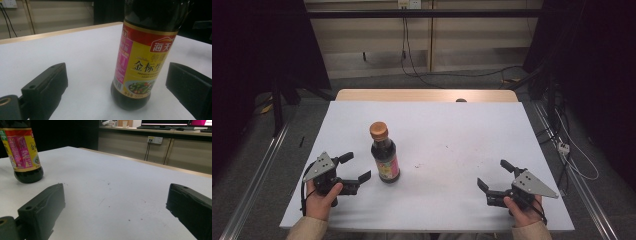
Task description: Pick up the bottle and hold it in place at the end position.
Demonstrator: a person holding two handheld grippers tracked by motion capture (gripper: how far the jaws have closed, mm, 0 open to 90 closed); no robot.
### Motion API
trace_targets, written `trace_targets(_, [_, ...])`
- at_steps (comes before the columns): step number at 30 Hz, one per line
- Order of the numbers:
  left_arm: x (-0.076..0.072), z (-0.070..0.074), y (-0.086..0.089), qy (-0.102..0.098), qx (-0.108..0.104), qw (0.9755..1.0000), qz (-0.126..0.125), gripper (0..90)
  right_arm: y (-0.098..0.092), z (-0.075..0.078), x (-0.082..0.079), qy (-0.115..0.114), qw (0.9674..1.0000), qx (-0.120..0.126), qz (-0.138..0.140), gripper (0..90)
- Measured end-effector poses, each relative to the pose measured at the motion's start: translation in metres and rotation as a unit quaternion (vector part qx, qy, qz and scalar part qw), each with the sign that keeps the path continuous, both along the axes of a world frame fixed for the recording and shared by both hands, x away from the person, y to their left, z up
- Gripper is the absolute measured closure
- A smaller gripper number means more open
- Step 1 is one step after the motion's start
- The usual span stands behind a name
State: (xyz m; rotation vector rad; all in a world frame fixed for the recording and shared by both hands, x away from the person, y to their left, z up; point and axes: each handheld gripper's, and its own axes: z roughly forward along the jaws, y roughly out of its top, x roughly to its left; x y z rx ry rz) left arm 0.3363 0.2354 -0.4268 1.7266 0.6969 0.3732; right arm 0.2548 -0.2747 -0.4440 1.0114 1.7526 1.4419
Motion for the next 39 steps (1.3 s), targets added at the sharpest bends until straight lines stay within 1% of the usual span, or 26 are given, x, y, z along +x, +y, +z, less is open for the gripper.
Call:
trace_targets(3, [0.0, 0.0, 0.0, -0.001, 0.005, 1.0, 0.0, 3.9, 0.0, -0.001, 0.0, 0.004, 1.0, 0.004, 0.0, 1.3])
trace_targets(4, [0.0, 0.0, -0.001, 0.0, 0.0, 1.0, 0.001, 3.9, -0.001, -0.001, 0.0, 0.006, 1.0, 0.006, 0.0, 1.3])
trace_targets(10, [0.0, 0.001, -0.002, 0.003, -0.006, 1.0, 0.003, 3.9, 0.0, -0.002, 0.001, 0.008, 0.9999, 0.008, 0.003, 1.4])
trace_targets(13, [0.001, 0.002, -0.004, -0.003, -0.011, 0.9999, 0.004, 3.2, 0.001, -0.002, 0.001, 0.009, 0.9999, 0.008, 0.004, 1.4])
trace_targets(15, [0.001, 0.002, -0.004, -0.004, -0.011, 0.9999, 0.003, 2.9, 0.001, -0.002, 0.002, 0.009, 0.9999, 0.008, 0.004, 1.4])
trace_targets(16, [0.001, 0.003, -0.006, -0.003, -0.013, 0.9999, 0.008, 2.7, 0.001, -0.002, 0.002, 0.009, 0.9999, 0.007, 0.005, 1.4])
trace_targets(18, [0.002, 0.004, -0.008, -0.004, -0.013, 0.9998, 0.011, 2.6, 0.002, -0.002, 0.002, 0.01, 0.9999, 0.006, 0.007, 1.5])
trace_targets(19, [0.002, 0.004, -0.009, -0.002, -0.013, 0.9998, 0.013, 2.5, 0.002, -0.002, 0.002, 0.01, 0.9999, 0.006, 0.007, 1.5])
trace_targets(20, [0.003, 0.005, -0.01, -0.001, -0.008, 0.9999, 0.01, 2.5, 0.002, -0.002, 0.002, 0.01, 0.9999, 0.006, 0.007, 1.5])
trace_targets(22, [0.003, 0.007, -0.012, 0.005, -0.009, 0.9999, 0.01, 2.7, 0.002, -0.002, 0.003, 0.01, 0.9999, 0.007, 0.007, 1.6])
trace_targets(24, [0.003, 0.009, -0.015, 0.007, -0.013, 0.9998, 0.011, 2.7, 0.002, -0.002, 0.003, 0.011, 0.9999, 0.007, 0.008, 1.7])
trace_targets(26, [0.003, 0.012, -0.018, 0.003, -0.015, 0.9998, 0.016, 2.8, 0.003, -0.003, 0.004, 0.011, 0.9999, 0.006, 0.009, 1.9])
trace_targets(27, [0.003, 0.014, -0.019, -0.001, -0.009, 0.9999, 0.015, 3.2, 0.003, -0.003, 0.004, 0.011, 0.9999, 0.006, 0.01, 2.0])
trace_targets(30, [0.003, 0.017, -0.023, -0.003, -0.013, 0.9998, 0.015, 3.5, 0.003, -0.003, 0.004, 0.011, 0.9999, 0.006, 0.011, 2.1])
trace_targets(31, [0.004, 0.019, -0.028, -0.004, -0.01, 0.9999, 0.009, 3.8, 0.003, -0.003, 0.003, 0.011, 0.9999, 0.006, 0.01, 2.1])
trace_targets(32, [0.004, 0.019, -0.028, -0.004, -0.01, 0.9999, 0.009, 4.0, 0.002, -0.002, 0.003, 0.011, 0.9999, 0.007, 0.008, 2.1])
trace_targets(33, [0.004, 0.021, -0.034, 0.0, -0.014, 0.9999, 0.006, 4.3, 0.002, -0.002, 0.003, 0.01, 0.9999, 0.007, 0.006, 2.1])
trace_targets(34, [0.004, 0.021, -0.034, 0.0, -0.014, 0.9999, 0.006, 4.5, 0.002, -0.002, 0.003, 0.011, 0.9999, 0.008, 0.007, 2.1])
trace_targets(35, [0.004, 0.022, -0.038, -0.001, -0.009, 1.0, 0.0, 4.4, 0.001, -0.002, 0.003, 0.011, 0.9999, 0.008, 0.006, 2.1])
trace_targets(36, [0.004, 0.022, -0.04, 0.0, -0.011, 0.9999, -0.001, 4.5, 0.001, -0.002, 0.003, 0.011, 0.9999, 0.008, 0.006, 2.1])
trace_targets(39, [0.004, 0.022, -0.047, 0.002, -0.005, 1.0, 0.001, 4.5, 0.002, -0.003, 0.003, 0.011, 0.9999, 0.007, 0.008, 2.1])
